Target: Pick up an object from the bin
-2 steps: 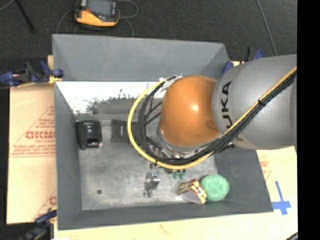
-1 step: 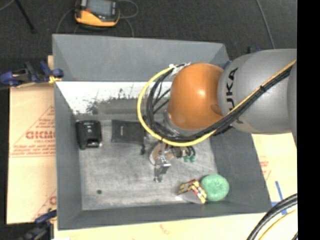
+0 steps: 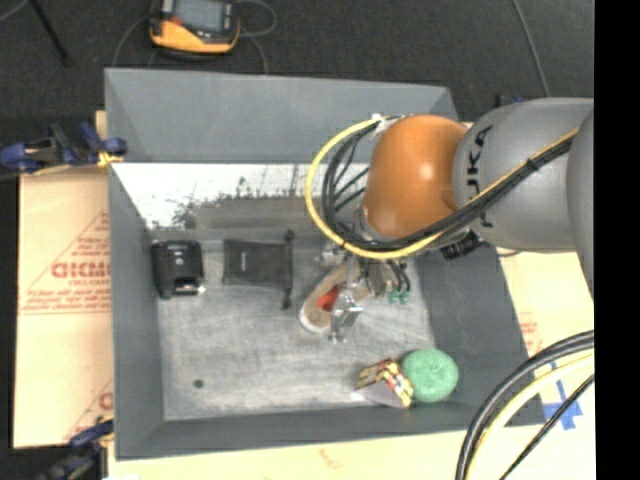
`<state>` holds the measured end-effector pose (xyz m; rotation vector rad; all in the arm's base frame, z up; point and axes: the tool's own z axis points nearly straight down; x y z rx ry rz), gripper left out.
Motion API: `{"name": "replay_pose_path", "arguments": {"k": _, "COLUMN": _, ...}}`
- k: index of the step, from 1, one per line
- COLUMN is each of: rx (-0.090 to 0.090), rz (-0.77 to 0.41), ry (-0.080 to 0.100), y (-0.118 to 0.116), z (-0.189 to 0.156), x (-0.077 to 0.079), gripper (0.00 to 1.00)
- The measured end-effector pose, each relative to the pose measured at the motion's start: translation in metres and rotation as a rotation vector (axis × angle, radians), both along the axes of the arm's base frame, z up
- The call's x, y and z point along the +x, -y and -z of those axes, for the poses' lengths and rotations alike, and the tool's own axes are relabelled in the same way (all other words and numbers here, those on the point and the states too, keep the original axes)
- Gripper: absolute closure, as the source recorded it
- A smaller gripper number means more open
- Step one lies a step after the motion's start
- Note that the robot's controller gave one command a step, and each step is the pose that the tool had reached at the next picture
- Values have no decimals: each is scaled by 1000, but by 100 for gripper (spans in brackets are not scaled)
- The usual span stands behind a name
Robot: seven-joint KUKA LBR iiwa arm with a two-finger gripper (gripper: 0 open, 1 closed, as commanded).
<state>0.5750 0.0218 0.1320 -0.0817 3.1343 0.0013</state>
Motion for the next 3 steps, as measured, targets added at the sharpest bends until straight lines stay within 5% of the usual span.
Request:
{"name": "replay_pose_path", "arguments": {"k": 1, "rx": -2, "rz": -94, "ry": -1, "y": 39, "z": 11, "x": 31, "gripper": 0}}
{"name": "replay_pose_path", "arguments": {"k": 2, "rx": -2, "rz": -119, "ry": 0, "y": 32, "z": 56, "x": 43, "gripper": 0}}
{"name": "replay_pose_path", "arguments": {"k": 3, "rx": -1, "rz": -277, "ry": 9, "y": 38, "z": 57, "x": 50, "gripper": 100}}
